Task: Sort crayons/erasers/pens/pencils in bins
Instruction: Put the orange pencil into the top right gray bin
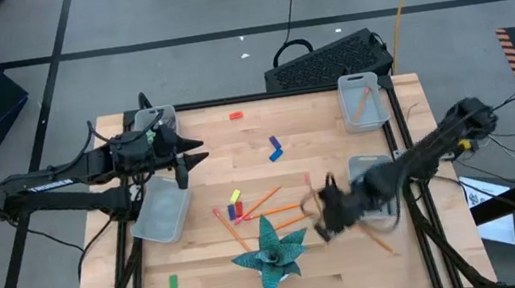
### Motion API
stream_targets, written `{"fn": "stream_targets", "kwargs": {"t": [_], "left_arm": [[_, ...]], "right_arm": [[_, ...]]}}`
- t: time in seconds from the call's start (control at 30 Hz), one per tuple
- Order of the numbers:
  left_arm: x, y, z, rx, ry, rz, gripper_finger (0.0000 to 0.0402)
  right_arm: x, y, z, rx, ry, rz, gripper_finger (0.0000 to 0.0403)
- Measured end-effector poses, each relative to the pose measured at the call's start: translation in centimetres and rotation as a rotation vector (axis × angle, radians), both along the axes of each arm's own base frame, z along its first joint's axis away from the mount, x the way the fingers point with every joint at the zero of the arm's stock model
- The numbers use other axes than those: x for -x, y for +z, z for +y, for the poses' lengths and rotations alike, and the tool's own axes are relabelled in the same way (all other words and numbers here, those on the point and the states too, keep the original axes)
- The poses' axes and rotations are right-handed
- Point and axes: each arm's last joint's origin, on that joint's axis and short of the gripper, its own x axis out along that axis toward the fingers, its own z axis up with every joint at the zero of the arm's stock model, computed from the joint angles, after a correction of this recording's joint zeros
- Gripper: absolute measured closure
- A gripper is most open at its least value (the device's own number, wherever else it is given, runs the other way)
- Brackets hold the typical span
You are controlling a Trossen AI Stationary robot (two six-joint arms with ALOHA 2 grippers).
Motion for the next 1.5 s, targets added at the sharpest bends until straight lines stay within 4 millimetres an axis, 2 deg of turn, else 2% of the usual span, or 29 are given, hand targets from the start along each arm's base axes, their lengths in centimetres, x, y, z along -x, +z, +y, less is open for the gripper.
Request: {"fn": "stream_targets", "kwargs": {"t": [0.1, 0.17, 0.3, 0.4, 0.57, 0.7, 0.83, 1.0, 1.27, 1.5], "left_arm": [[0.0, 0.0, 0.0, -0.001, 0.000, -0.004, 0.0215], [0.0, 0.0, 0.0, -0.002, 0.000, -0.004, 0.0215], [0.0, 0.0, 0.0, 0.005, 0.002, -0.005, 0.0215], [0.0, 0.0, 0.0, 0.011, 0.004, -0.008, 0.0215], [-0.1, 0.1, 0.0, 0.013, 0.005, -0.020, 0.0215], [-0.1, 0.3, 0.0, 0.017, 0.007, -0.043, 0.0215], [-0.2, 0.5, 0.0, 0.047, 0.016, -0.070, 0.0215], [-0.2, 0.5, 0.0, 0.109, 0.032, -0.086, 0.0215], [-0.2, 0.5, -0.3, 0.174, -0.011, -0.093, 0.0215], [-0.2, 0.5, -0.3, 0.128, -0.025, -0.083, 0.0215]], "right_arm": [[0.5, 1.6, -4.4, 0.045, -0.073, 0.016, 0.0387], [1.4, 2.7, -7.7, 0.069, -0.183, 0.038, 0.0387], [4.2, 4.6, -14.4, 0.066, -0.421, 0.060, 0.0387], [6.5, 5.5, -18.9, 0.023, -0.530, 0.044, 0.0387], [9.6, 5.1, -25.6, -0.062, -0.672, -0.028, 0.0387], [11.5, 3.5, -29.6, -0.143, -0.760, -0.027, 0.0387], [12.3, 1.5, -32.0, -0.256, -0.784, -0.017, 0.0387], [12.8, -0.6, -33.6, -0.365, -0.769, -0.017, 0.0387], [15.3, -2.3, -33.8, -0.441, -0.871, 0.068, 0.0387], [16.3, -2.8, -34.5, -0.322, -0.909, 0.099, 0.0370]]}}
